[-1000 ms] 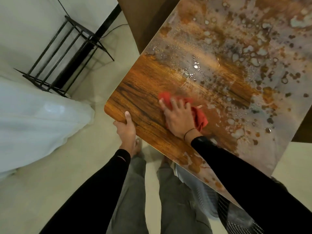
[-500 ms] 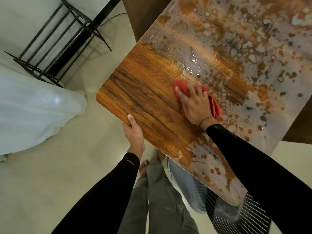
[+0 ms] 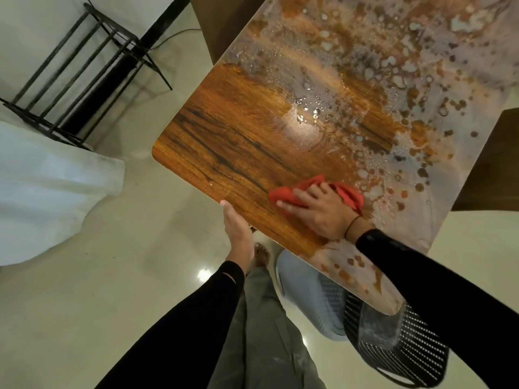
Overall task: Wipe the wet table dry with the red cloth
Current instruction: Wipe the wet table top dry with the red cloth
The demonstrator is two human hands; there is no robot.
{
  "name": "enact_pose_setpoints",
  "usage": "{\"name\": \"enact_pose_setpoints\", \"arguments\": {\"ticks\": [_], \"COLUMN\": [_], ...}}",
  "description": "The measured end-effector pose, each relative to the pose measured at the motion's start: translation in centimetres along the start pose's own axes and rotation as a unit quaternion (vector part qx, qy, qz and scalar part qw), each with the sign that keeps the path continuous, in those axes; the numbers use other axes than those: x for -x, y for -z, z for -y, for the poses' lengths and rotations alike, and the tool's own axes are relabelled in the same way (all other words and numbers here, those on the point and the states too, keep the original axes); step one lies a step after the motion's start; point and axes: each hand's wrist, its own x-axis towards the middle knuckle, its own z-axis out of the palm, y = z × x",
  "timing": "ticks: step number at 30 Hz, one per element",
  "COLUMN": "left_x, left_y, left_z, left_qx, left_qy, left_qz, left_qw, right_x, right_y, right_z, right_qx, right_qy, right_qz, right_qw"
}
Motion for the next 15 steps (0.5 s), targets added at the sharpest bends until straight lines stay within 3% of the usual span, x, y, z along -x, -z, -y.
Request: {"name": "enact_pose_setpoints", "arguments": {"ticks": [2, 5, 7, 9, 11, 13, 15], "left_x": [0.7, 1.2, 1.9, 2.4, 2.7, 3.0, 3.4], "left_y": [-0.6, -1.0, -1.3, -1.5, -1.7, -1.8, -2.0], "left_z": [1.1, 2.7, 3.5, 3.9, 4.2, 4.4, 4.6], "left_qx": [0.01, 0.002, 0.001, 0.018, 0.041, 0.052, 0.044], "left_qy": [0.013, 0.022, 0.043, 0.062, 0.07, 0.062, 0.052], "left_qz": [0.015, 0.028, 0.037, 0.034, 0.036, 0.045, 0.043], "left_qw": [1.0, 0.999, 0.998, 0.997, 0.996, 0.996, 0.997], "right_x": [0.1, -1.8, -3.6, -3.6, -1.1, 2.5, 5.3], "right_y": [0.4, 1.2, 1.4, 0.9, 0.1, -0.6, -1.0], "right_z": [-3.8, -4.5, -1.4, 3.4, 7.9, 9.8, 9.2], "right_qx": [0.002, -0.013, -0.03, -0.042, -0.031, -0.021, -0.011], "right_qy": [-0.134, -0.365, -0.429, -0.334, -0.161, -0.028, 0.049], "right_qz": [-0.015, -0.047, -0.068, -0.09, -0.065, -0.026, 0.002], "right_qw": [0.991, 0.93, 0.9, 0.937, 0.984, 0.999, 0.999]}}
